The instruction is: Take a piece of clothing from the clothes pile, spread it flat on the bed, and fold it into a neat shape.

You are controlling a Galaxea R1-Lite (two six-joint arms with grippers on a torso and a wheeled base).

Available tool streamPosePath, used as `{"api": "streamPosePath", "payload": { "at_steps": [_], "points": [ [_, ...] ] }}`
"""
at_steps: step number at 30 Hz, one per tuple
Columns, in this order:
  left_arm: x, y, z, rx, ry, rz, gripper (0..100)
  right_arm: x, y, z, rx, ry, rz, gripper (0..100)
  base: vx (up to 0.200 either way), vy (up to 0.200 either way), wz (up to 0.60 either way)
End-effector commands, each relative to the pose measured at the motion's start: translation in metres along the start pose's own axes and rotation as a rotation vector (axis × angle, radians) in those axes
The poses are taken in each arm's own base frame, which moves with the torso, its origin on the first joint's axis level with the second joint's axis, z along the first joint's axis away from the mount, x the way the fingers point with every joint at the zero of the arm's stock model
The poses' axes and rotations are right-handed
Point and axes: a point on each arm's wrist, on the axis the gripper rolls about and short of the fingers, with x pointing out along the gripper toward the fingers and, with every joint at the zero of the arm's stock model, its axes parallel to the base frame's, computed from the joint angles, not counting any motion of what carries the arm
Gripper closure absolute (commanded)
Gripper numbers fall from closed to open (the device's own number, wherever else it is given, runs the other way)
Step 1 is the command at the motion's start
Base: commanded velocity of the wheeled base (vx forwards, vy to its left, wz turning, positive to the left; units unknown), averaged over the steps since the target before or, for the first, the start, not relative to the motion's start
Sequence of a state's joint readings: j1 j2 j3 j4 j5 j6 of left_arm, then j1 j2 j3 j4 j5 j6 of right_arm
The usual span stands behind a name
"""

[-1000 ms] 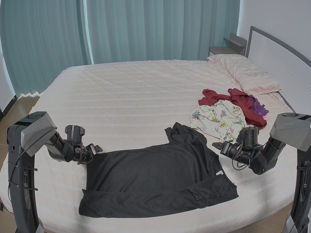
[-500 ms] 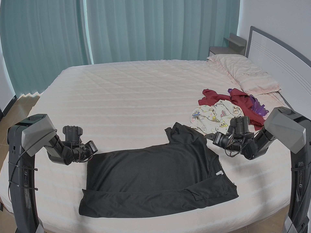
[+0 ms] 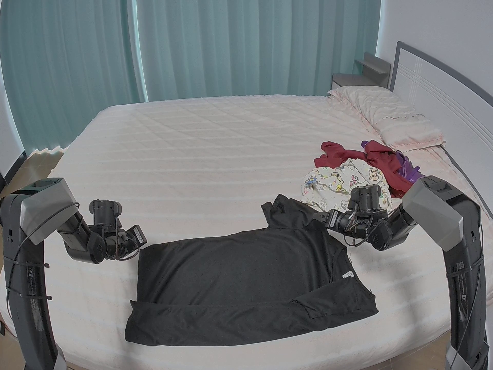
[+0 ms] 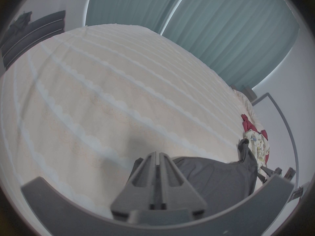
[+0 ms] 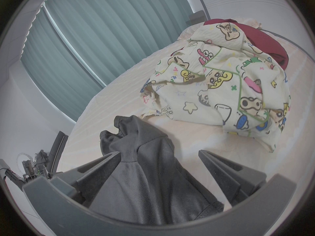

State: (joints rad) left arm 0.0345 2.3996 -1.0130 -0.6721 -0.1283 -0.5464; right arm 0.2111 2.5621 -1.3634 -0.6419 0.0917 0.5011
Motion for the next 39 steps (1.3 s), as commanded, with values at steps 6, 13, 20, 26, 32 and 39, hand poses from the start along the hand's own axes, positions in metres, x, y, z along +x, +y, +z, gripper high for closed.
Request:
{"api": "streamPosePath", "payload": {
  "at_steps": [6,13,20,26,32,39],
  "points": [
    [0.004,0.014,-0.002,0.012,0.091,-0.124,0,0.004,0.003,-0.006,-0.006,0.011,0.005,0,0.0,0.0,0.0],
    [0.009,0.029,-0.004,0.146,0.124,-0.169,0,0.005,0.002,-0.008,-0.005,0.012,-0.001,0,0.0,0.0,0.0],
    [0.014,0.033,-0.011,0.195,0.119,-0.172,0,0.007,0.001,-0.009,-0.005,0.014,-0.002,0,0.0,0.0,0.0],
    [0.024,0.028,-0.014,0.209,0.103,-0.197,0,0.011,0.004,-0.009,-0.001,-0.001,0.012,0,0.0,0.0,0.0],
    [0.025,0.03,-0.01,0.159,0.069,-0.218,100,0.019,-0.001,-0.009,0.004,-0.011,0.007,0,0.0,0.0,0.0],
    [0.019,0.031,-0.005,0.09,0.02,-0.225,100,0.029,0.0,-0.008,0.012,-0.069,0.026,0,0.0,0.0,0.0]
  ]
}}
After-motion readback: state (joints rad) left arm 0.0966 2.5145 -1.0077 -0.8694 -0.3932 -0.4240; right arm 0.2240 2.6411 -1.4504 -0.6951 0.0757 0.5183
